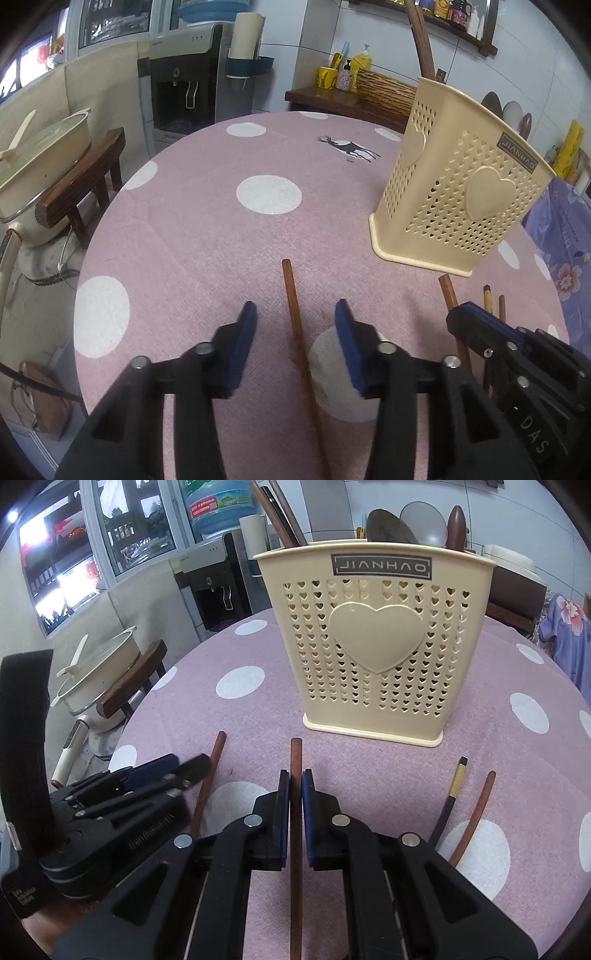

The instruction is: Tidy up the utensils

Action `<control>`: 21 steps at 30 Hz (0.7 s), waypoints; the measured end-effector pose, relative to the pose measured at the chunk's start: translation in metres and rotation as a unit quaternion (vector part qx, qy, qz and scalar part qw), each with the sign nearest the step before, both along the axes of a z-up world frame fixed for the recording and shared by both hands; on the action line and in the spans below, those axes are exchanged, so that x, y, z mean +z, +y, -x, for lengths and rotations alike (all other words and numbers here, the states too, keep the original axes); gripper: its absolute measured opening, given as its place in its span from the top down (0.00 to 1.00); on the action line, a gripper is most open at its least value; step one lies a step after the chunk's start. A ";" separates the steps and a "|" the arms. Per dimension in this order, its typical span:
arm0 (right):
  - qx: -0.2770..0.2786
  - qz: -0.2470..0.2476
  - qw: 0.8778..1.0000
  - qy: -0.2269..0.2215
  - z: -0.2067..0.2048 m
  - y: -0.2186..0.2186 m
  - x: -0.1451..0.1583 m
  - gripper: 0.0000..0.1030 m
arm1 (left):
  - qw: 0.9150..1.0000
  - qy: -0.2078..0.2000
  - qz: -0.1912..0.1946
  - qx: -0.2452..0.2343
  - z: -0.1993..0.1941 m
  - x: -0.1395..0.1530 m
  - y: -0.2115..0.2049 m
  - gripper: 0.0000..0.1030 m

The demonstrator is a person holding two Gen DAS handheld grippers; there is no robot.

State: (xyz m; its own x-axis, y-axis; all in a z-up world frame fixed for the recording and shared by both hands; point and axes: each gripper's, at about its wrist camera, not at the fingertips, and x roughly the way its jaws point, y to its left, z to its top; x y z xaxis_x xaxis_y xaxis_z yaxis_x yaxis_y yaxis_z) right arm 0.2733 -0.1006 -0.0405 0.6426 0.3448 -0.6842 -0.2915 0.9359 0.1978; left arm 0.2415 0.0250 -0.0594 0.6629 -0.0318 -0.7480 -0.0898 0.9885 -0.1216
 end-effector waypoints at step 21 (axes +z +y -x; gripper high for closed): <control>-0.012 -0.009 1.000 -0.006 0.002 -0.013 0.005 0.92 | 0.997 0.022 -0.079 0.016 -0.020 -0.015 -0.006 0.91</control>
State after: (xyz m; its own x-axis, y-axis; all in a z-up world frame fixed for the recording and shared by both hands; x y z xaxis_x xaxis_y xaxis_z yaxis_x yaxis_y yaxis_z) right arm 0.2712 -0.1139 -0.0355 0.6584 0.3419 -0.6705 -0.2715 0.9388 0.2121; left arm 0.2617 0.0193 -0.0748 0.6288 0.1089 -0.7699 -0.1228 0.9916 0.0400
